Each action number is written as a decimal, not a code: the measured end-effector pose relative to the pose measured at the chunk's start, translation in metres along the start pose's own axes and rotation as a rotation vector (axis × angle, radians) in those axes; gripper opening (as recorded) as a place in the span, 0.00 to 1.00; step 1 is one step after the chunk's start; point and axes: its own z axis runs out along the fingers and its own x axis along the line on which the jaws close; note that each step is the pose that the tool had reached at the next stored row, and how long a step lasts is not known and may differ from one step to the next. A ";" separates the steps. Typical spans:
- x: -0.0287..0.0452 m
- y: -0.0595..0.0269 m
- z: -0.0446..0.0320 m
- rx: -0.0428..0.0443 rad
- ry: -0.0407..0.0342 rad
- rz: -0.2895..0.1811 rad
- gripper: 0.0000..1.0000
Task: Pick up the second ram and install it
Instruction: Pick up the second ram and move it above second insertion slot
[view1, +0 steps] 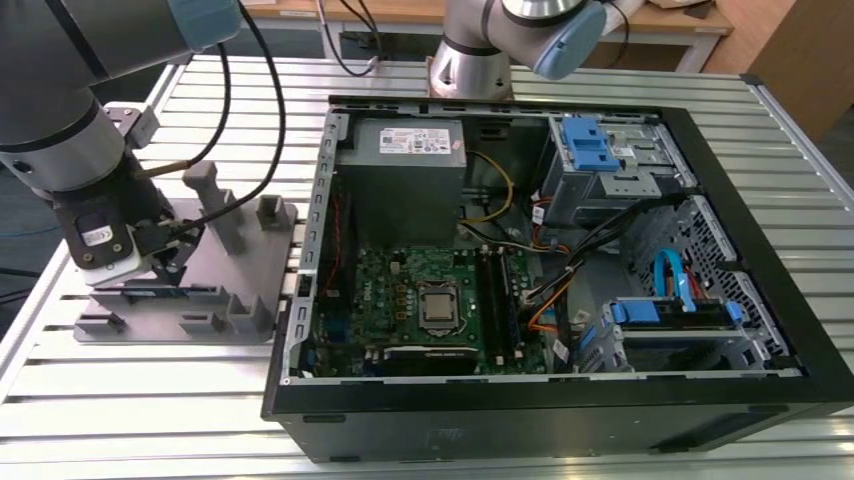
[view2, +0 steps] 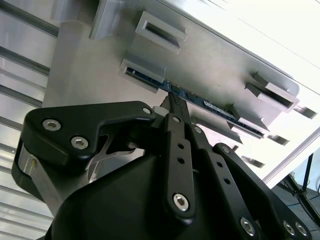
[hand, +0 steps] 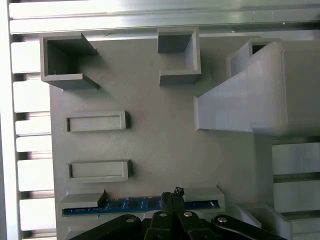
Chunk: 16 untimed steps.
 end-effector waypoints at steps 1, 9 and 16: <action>0.0000 0.0000 0.0000 0.0000 0.0000 0.000 0.11; 0.0000 0.0001 0.0000 -0.0017 0.0008 -0.062 0.11; 0.0000 0.0000 0.0001 -0.0050 0.0024 -0.180 0.11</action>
